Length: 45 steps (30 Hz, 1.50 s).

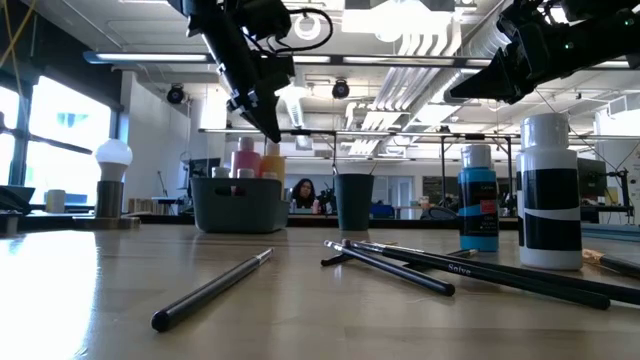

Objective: Pick & Place Paint Supplies
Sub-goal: Adjust the paint bottles

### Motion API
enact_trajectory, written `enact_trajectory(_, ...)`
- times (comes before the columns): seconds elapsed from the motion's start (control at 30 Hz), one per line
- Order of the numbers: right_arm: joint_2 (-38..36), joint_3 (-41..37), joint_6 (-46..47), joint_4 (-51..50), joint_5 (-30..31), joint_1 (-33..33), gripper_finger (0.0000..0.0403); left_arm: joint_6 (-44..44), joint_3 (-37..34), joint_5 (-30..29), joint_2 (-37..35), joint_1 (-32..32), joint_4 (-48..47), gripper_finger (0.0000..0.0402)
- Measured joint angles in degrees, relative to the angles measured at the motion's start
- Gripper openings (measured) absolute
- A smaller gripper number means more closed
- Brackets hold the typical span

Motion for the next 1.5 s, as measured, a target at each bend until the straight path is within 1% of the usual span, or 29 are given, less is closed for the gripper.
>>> enact_trajectory(0.17,0.04,0.00,0.01,0.02,0.00,-0.01,0.0004,3.38,-0.06,0.80,0.02,-0.75,2.66,0.0002)
enact_trajectory(0.23,0.09,0.00,0.01,-0.01,0.00,0.00,0.0004,5.94,-0.06,0.26,-0.04,-1.78,4.69,0.0001)
enact_trajectory(0.33,0.09,0.00,0.01,0.01,0.00,-0.01,0.0004,8.75,-0.06,-1.51,-1.08,-3.18,4.39,0.0001)
enact_trajectory(0.43,0.11,0.00,0.01,0.00,0.00,-0.01,0.0004,7.90,-1.60,-0.90,-3.63,-4.45,5.21,0.0001)
enact_trajectory(0.5,0.11,0.00,0.77,-0.02,-0.04,0.01,0.0004,7.82,-4.17,-0.22,-6.44,-6.05,9.74,0.0001)
enact_trajectory(0.63,0.11,0.00,1.32,-0.06,-0.04,0.01,0.0004,8.52,-12.67,-1.46,-14.25,-9.09,14.57,0.0000)
enact_trajectory(0.7,0.11,0.00,1.42,-0.04,-0.02,0.01,0.0004,8.72,-17.98,-2.64,-19.33,-10.15,17.02,0.0000)
enact_trajectory(0.8,0.11,0.00,1.44,-0.02,-0.02,0.01,0.0004,10.13,-25.95,-3.04,-27.47,-11.98,23.73,0.0000)
enact_trajectory(0.9,0.11,0.00,1.47,0.00,-0.02,0.01,0.0004,13.78,-33.39,-1.27,-35.84,-13.52,29.99,0.0000)
enact_trajectory(1.03,0.11,0.00,1.47,0.06,-0.02,0.01,0.0004,18.36,-41.34,3.50,-47.40,-14.76,36.36,0.0000)
enact_trajectory(1.13,0.11,0.00,1.50,0.55,-0.02,0.01,0.0004,19.50,-45.87,5.80,-55.51,-15.04,36.12,0.0000)
enact_trajectory(1.3,0.11,0.00,1.52,1.58,-0.02,0.01,0.0004,19.28,-52.30,5.80,-67.35,-15.02,35.82,0.0000)
enact_trajectory(1.43,0.11,0.00,2.16,2.25,-0.01,0.01,0.0004,19.02,-56.62,5.82,-74.50,-15.02,34.81,0.0000)
enact_trajectory(1.5,0.11,0.00,3.17,2.29,0.00,0.01,0.0004,17.83,-58.27,5.82,-76.93,-15.02,32.41,0.0000)
